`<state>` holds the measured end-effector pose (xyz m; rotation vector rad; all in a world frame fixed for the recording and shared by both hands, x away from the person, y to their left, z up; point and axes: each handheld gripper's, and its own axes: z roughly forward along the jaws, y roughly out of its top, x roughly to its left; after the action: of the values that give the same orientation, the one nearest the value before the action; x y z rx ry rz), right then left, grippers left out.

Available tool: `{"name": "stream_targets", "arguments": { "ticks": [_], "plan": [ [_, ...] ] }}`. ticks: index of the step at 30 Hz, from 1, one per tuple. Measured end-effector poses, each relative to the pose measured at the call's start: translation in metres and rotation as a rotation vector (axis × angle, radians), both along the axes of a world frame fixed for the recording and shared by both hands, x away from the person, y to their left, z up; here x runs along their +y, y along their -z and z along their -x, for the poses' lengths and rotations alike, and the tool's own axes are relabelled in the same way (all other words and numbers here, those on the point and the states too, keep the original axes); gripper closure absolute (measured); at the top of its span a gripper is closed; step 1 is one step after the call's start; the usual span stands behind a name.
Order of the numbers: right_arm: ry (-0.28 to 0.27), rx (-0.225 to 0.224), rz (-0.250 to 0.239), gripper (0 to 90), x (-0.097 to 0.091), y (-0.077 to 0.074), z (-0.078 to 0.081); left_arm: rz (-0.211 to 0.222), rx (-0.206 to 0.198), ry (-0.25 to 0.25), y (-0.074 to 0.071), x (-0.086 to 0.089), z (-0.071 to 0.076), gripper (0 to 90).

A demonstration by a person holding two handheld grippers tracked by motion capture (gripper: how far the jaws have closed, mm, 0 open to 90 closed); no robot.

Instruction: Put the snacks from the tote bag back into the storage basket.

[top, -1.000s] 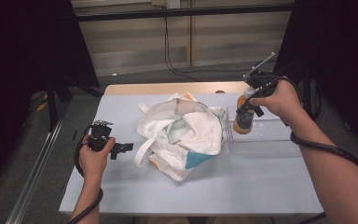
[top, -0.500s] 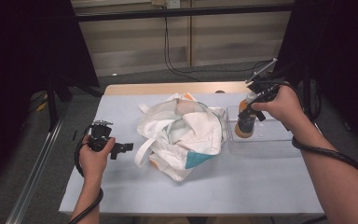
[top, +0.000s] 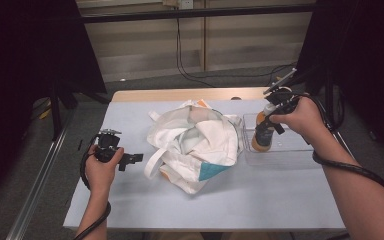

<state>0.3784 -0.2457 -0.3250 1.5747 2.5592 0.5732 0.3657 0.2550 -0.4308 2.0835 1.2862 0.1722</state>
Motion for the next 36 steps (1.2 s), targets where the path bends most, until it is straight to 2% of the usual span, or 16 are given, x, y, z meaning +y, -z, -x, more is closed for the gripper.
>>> {"name": "stream_targets", "arguments": {
  "ticks": [13,15,22,25,27,31,36],
  "plan": [
    [0.006,0.013,-0.007,30.5,0.001,0.009,0.002,-0.003,0.013,0.014,-0.001,0.001,0.000,5.6],
    [0.005,0.014,-0.006,30.5,0.001,0.010,0.003,-0.005,0.001,0.007,0.000,0.000,0.000,5.6],
    [-0.005,0.018,-0.014,30.5,0.002,0.017,0.005,0.002,-0.003,-0.003,-0.001,-0.002,0.001,5.6],
    [-0.010,0.017,-0.022,30.5,0.003,0.020,0.006,-0.010,0.001,0.008,-0.001,-0.002,0.001,5.7],
    [-0.001,0.031,-0.016,30.5,0.003,0.020,0.006,-0.008,0.004,0.012,-0.001,-0.001,0.001,5.7],
    [-0.007,0.017,-0.028,30.5,0.003,0.022,0.006,-0.005,0.002,0.007,-0.001,-0.001,0.000,5.7],
    [-0.008,0.026,-0.023,30.5,0.005,0.027,0.006,-0.010,0.004,0.015,-0.001,0.000,0.000,5.7]
  ]
}}
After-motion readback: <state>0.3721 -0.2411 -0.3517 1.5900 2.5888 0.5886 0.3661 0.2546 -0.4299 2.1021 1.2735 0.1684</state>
